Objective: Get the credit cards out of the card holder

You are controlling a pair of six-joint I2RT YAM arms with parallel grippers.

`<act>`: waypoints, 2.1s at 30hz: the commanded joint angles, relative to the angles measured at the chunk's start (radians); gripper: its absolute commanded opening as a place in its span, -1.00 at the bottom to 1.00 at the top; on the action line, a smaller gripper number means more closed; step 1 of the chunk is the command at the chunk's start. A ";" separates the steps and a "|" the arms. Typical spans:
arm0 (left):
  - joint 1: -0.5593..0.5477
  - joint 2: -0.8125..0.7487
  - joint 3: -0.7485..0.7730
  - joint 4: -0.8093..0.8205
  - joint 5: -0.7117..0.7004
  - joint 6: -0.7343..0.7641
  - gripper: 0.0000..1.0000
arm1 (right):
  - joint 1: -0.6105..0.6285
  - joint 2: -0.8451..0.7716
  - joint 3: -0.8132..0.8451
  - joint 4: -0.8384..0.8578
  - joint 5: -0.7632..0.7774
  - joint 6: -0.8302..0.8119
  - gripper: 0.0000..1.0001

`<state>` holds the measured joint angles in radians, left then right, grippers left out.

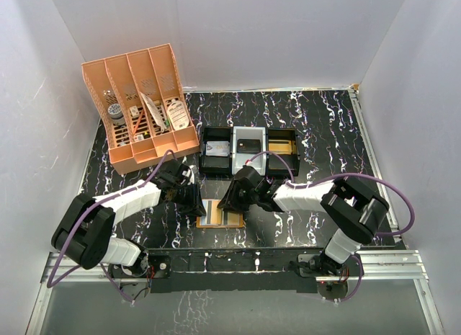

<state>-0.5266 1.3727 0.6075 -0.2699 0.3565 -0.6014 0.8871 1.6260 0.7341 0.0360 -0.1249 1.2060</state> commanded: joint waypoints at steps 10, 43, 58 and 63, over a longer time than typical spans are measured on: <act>-0.002 -0.013 -0.033 -0.032 -0.011 0.004 -0.51 | -0.009 -0.020 -0.022 0.089 -0.081 -0.020 -0.40; -0.002 -0.016 -0.049 -0.017 0.029 0.020 -0.52 | -0.014 0.011 -0.041 0.243 -0.186 0.016 -0.60; -0.002 -0.012 -0.039 -0.029 0.021 0.029 -0.53 | -0.016 -0.041 -0.004 0.072 -0.076 -0.035 -0.61; -0.002 -0.009 -0.035 -0.024 0.025 0.030 -0.53 | -0.017 -0.027 0.020 0.027 -0.050 -0.068 -0.35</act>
<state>-0.5266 1.3499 0.5751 -0.2424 0.3866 -0.5938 0.8749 1.6169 0.6960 0.1013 -0.2256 1.1797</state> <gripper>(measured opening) 0.236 0.314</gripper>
